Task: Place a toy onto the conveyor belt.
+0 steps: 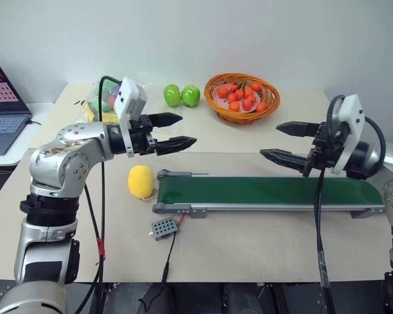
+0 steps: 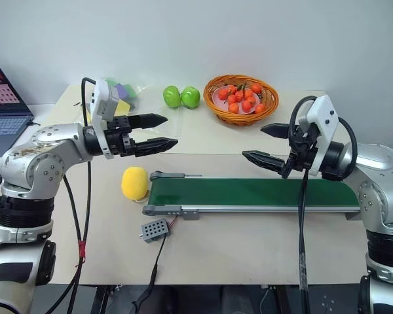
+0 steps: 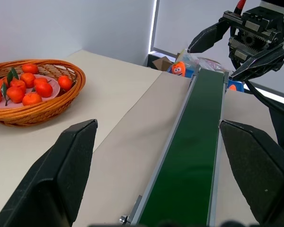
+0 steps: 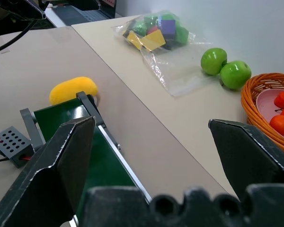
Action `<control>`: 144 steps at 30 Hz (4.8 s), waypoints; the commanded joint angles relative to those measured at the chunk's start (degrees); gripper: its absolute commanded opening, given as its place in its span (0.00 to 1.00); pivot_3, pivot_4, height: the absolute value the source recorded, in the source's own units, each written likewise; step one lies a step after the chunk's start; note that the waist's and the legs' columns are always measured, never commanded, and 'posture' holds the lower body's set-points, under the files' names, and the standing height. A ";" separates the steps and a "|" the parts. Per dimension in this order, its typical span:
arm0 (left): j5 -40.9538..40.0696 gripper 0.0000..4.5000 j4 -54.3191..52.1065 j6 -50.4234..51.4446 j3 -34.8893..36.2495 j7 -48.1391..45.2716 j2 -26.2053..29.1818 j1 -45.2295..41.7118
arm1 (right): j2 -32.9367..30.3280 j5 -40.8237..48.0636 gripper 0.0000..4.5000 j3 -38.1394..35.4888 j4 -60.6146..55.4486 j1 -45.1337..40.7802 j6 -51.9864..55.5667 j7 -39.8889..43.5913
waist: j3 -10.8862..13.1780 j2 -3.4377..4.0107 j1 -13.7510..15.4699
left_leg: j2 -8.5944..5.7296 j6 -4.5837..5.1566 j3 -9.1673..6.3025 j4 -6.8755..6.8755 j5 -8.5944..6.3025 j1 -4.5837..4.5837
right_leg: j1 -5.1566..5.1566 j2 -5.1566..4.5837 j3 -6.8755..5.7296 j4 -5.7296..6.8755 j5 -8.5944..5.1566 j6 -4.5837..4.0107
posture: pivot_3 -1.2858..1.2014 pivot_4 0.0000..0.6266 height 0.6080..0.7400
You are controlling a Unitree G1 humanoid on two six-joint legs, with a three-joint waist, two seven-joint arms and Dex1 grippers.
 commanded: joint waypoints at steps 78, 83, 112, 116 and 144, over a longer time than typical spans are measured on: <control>-7.89 0.13 38.91 0.32 32.81 22.43 -3.97 4.12 | -3.95 -1.07 1.00 0.83 -0.83 0.05 -1.29 1.37 | 0.02 -0.07 0.36 | -0.05 -0.36 -0.06 -0.10 0.19 0.12 | 0.05 -0.07 -0.05 0.01 0.03 -0.06 | 0.52 0.24 0.99; -0.21 0.13 23.72 -9.06 20.67 14.87 -4.57 8.10 | -3.53 -1.42 1.00 1.38 -0.45 -0.41 -1.57 1.66 | 0.02 -0.07 0.78 | -0.10 -0.44 -0.06 -0.11 0.23 0.00 | 0.03 -0.13 -0.05 -0.07 0.03 -0.06 | 0.52 0.24 0.99; 74.79 0.13 23.08 -100.07 -14.78 34.55 2.17 14.13 | -3.95 1.12 1.00 2.65 -5.07 1.70 2.00 4.56 | 0.04 -0.02 1.27 | -0.04 -0.16 0.04 -0.07 0.08 -0.04 | -0.01 -0.11 -0.07 -0.05 0.04 -0.04 | 0.52 0.24 0.99; 78.67 0.13 30.25 -101.20 -18.01 38.07 1.54 11.05 | -4.06 0.99 1.00 1.89 -5.83 1.85 2.46 3.77 | 0.03 -0.01 1.25 | -0.03 -0.16 0.06 -0.07 0.08 0.04 | 0.00 -0.09 -0.07 -0.05 0.03 -0.04 | 0.52 0.24 0.99; -3.49 0.99 2.17 -9.69 -4.86 -12.95 13.75 11.65 | -6.79 0.54 1.00 0.22 -4.35 2.10 2.23 5.64 | 0.06 0.03 -0.04 | 0.05 -0.06 -0.01 -0.06 0.03 0.05 | -0.01 -0.01 -0.01 0.03 -0.01 0.02 | 0.52 0.24 0.99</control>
